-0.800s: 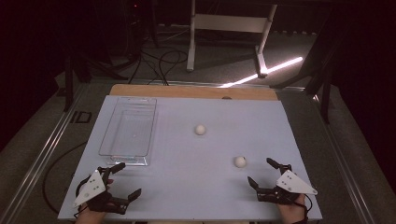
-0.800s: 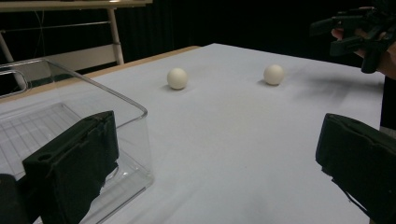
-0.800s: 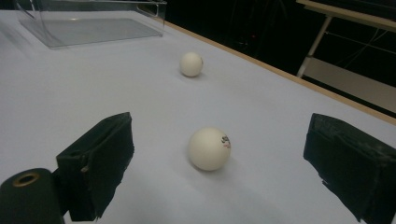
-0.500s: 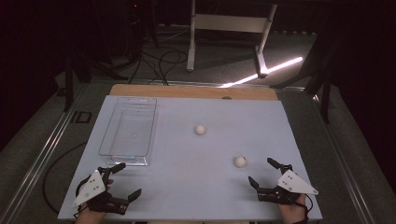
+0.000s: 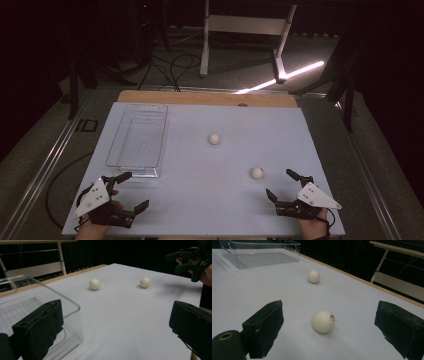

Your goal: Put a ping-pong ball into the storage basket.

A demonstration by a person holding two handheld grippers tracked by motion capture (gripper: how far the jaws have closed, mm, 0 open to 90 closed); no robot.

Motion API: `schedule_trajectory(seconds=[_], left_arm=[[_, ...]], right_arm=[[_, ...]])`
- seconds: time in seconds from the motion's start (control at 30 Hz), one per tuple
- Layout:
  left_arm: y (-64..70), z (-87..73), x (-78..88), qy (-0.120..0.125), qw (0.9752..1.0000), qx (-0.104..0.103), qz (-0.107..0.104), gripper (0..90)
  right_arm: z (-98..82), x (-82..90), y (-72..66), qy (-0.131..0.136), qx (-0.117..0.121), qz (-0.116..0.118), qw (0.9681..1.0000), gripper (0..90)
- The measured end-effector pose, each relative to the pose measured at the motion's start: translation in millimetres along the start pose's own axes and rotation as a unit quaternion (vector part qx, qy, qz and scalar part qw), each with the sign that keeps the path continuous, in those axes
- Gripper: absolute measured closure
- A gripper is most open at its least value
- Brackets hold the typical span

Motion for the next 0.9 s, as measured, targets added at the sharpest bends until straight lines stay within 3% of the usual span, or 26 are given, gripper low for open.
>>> schedule_trajectory(seconds=[0.23,0.37,0.5,0.73,0.9], left_arm=[[1.7,12.8,2.7,-0.014,0.9998,0.005,-0.013,0.3],[4.9,20.7,1.7,-0.038,0.9989,0.011,-0.025,0.3],[10.0,28.6,0.3,-0.053,0.9983,-0.006,-0.023,0.3],[16.5,40.8,-6.0,-0.095,0.9948,-0.022,-0.027,0.3],[20.9,44.5,-14.6,-0.128,0.9905,-0.035,-0.034,0.2]], right_arm=[[1.2,0.2,-0.4,0.001,0.002,-0.001,1.0,8.3],[2.4,1.0,-0.2,0.004,0.0,-0.001,1.0,8.3],[2.7,1.1,-0.3,0.005,0.001,-0.001,1.0,8.3],[3.3,1.4,0.0,0.007,0.003,0.0,1.0,8.3],[4.0,1.8,0.0,0.008,0.004,-0.001,1.0,8.3]])
Point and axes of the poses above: each handheld gripper's, and its own axes: x roughly backward along the jaws, z roughly out of its top, y roughly to its right, the point moved 5 cm from there along -x, roughly forward along the jaws, and after that the axes turned 6 degrees about x, right-handed, at the moved point
